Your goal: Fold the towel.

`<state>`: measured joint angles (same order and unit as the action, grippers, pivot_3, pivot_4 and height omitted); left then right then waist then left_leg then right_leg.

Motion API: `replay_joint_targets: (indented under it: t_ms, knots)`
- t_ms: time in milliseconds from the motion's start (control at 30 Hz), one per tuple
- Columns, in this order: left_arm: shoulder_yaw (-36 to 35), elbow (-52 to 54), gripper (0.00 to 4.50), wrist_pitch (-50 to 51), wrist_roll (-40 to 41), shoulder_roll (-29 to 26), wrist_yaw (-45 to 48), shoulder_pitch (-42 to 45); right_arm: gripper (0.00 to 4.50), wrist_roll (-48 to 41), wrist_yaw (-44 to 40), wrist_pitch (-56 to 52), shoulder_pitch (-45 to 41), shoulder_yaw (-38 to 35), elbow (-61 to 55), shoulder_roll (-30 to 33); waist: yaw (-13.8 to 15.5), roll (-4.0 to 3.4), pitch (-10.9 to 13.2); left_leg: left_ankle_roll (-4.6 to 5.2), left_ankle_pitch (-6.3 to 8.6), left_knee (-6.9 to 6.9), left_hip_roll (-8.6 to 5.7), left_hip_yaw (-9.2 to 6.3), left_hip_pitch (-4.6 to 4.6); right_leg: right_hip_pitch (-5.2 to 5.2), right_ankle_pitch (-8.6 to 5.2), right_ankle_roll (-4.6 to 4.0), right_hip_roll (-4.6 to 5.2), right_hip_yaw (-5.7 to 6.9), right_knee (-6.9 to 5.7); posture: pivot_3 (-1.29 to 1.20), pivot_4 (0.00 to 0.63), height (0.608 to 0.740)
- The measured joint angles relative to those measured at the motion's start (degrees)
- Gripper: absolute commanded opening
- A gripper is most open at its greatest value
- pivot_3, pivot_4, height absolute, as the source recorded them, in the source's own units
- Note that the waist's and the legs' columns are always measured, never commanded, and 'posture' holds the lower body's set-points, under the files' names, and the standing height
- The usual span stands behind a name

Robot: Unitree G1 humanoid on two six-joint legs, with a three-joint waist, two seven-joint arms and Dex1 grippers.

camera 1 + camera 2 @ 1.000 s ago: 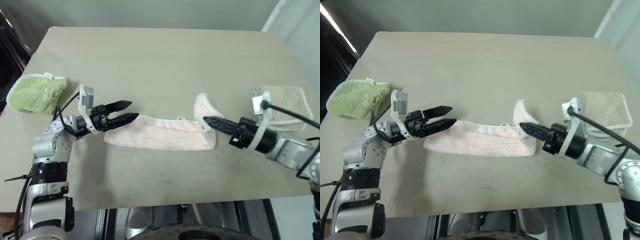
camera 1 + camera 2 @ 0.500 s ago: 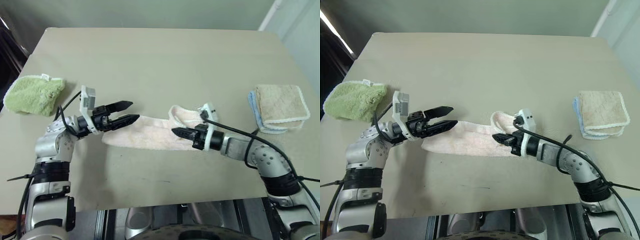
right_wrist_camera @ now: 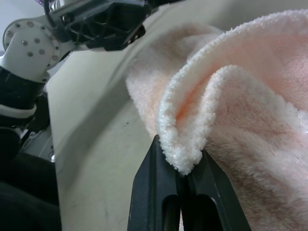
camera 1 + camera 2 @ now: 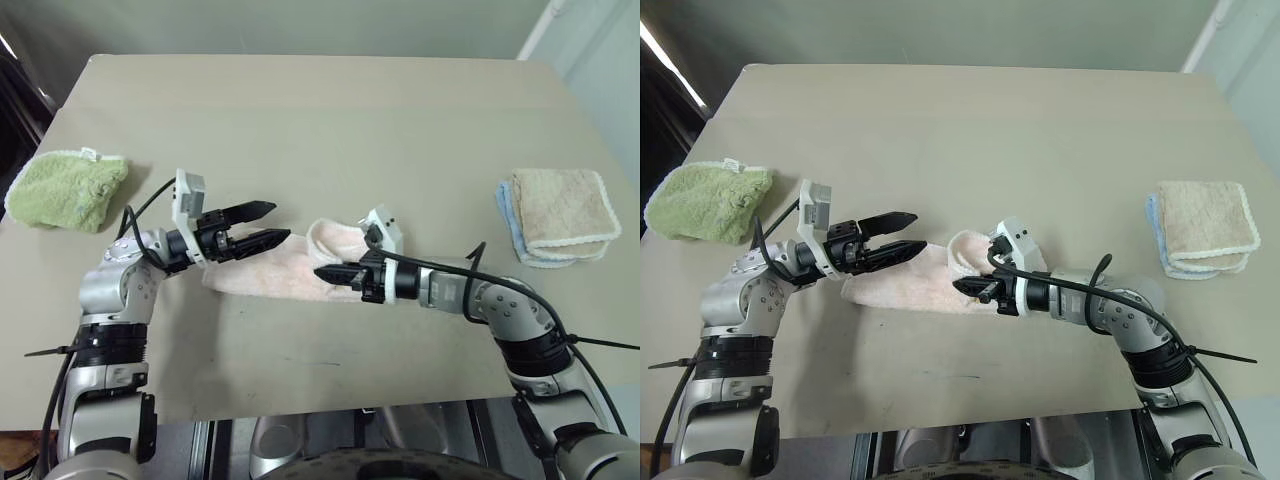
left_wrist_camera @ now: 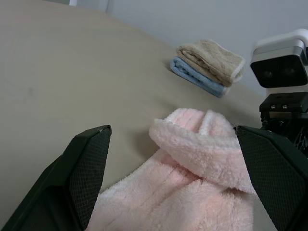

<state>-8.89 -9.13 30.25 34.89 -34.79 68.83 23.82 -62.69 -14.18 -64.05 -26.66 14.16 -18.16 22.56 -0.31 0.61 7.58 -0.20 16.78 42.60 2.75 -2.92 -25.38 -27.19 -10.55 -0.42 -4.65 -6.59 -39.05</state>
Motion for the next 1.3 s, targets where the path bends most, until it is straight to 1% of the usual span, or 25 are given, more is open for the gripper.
replay_joint_targets:
  t_ms: [300,333,400,567,700,733,767,933,1000,1067,1167,1300]
  knots:
    - [0.00,2.13,4.50,2.33,0.63,-0.02,-1.43,0.39,0.04,1.71,-0.67,-2.62,0.01,-0.88,0.71,-1.68,0.00,0.00,0.00,-0.03,-0.03,-0.04,0.02,0.00,0.00,-0.02,0.02,-0.02,-0.01,0.00,-0.03,0.00,0.150,0.703]
    - [0.02,2.19,4.50,2.45,0.69,-0.02,-1.55,0.64,0.46,2.02,-0.94,-2.67,0.01,-0.93,0.72,-1.82,0.00,0.00,0.00,-0.04,-0.04,-0.04,0.01,0.00,0.00,-0.02,0.02,-0.02,-0.01,0.00,-0.03,0.00,0.150,0.703]
    - [0.06,2.42,4.50,2.69,0.85,-0.01,-1.79,1.21,0.90,2.79,-1.49,-2.62,0.01,-1.04,0.71,-2.25,0.00,0.00,0.00,-0.04,-0.03,-0.04,0.01,0.00,0.00,-0.02,0.02,-0.02,0.00,0.00,-0.03,0.00,0.150,0.703]
    - [0.31,2.50,4.50,3.22,0.95,-0.01,-2.05,2.06,2.69,4.50,-2.96,-2.54,0.11,-1.57,0.48,-2.26,0.01,0.00,0.00,-0.04,-0.04,-0.06,0.01,0.01,-0.01,-0.02,0.02,-0.01,0.00,0.00,-0.02,0.00,0.150,0.703]
    - [0.82,2.52,4.50,3.37,0.97,0.20,-2.48,2.18,4.01,3.90,-4.14,-2.40,0.26,-4.35,-1.42,-2.26,0.04,0.00,0.00,-0.09,-0.07,-0.12,0.01,0.01,-0.01,-0.03,0.02,0.00,0.00,0.00,-0.02,0.00,0.150,0.703]
    - [0.83,2.53,4.50,3.42,1.00,0.28,-2.65,2.22,4.31,3.80,-4.23,-2.19,0.26,-5.23,-2.07,-2.25,0.05,0.00,0.00,-0.12,-0.09,-0.15,0.01,0.02,0.00,-0.04,0.02,0.00,0.00,0.00,-0.02,0.00,0.150,0.703]
    - [0.84,2.55,4.50,3.50,1.09,0.43,-2.82,2.39,4.45,3.12,-4.37,-1.86,0.28,-6.65,-2.97,-2.28,0.06,0.00,0.00,-0.14,-0.11,-0.16,0.01,0.02,-0.01,-0.04,0.02,0.00,0.00,0.00,-0.02,0.00,0.150,0.703]
    - [0.93,2.82,4.50,3.70,1.46,1.47,-3.24,3.82,4.45,-3.62,-4.78,2.08,-0.09,-14.76,-9.73,-3.43,0.15,0.01,-0.01,-0.16,-0.19,-0.27,0.01,0.04,0.01,-0.04,0.06,0.07,0.00,0.00,-0.02,0.00,0.150,0.703]
    - [0.98,3.71,4.50,4.09,2.45,2.11,-2.91,4.35,4.06,-4.21,-4.97,4.03,0.23,-16.78,-11.01,-2.83,0.16,0.02,-0.01,-0.16,-0.20,-0.27,0.01,0.03,0.01,-0.03,0.08,0.11,0.00,0.00,0.00,0.00,0.150,0.703]
    - [1.08,4.76,4.50,5.07,4.08,2.23,-1.52,4.52,3.52,-4.50,-5.89,5.72,2.56,-18.54,-11.34,-1.26,0.28,0.02,-0.01,-0.16,-0.20,-0.27,0.01,0.03,0.01,-0.01,0.13,0.24,0.03,0.00,0.01,0.00,0.150,0.703]
    - [1.82,5.24,4.50,6.20,5.72,1.47,1.88,4.43,2.42,-3.39,-7.33,7.94,6.79,-19.76,-11.34,0.30,0.28,0.02,-0.01,-0.19,-0.22,-0.31,0.01,0.05,0.02,-0.02,0.18,0.38,0.03,-0.01,0.01,0.00,0.150,0.703]
    - [4.10,5.83,4.50,6.21,5.63,-0.50,5.13,4.01,1.04,-0.31,-7.94,11.50,9.65,-19.79,-9.88,0.20,0.13,0.02,-0.01,-0.19,-0.24,-0.37,0.02,0.04,0.10,0.00,0.24,0.39,0.01,-0.01,0.00,0.00,0.150,0.703]
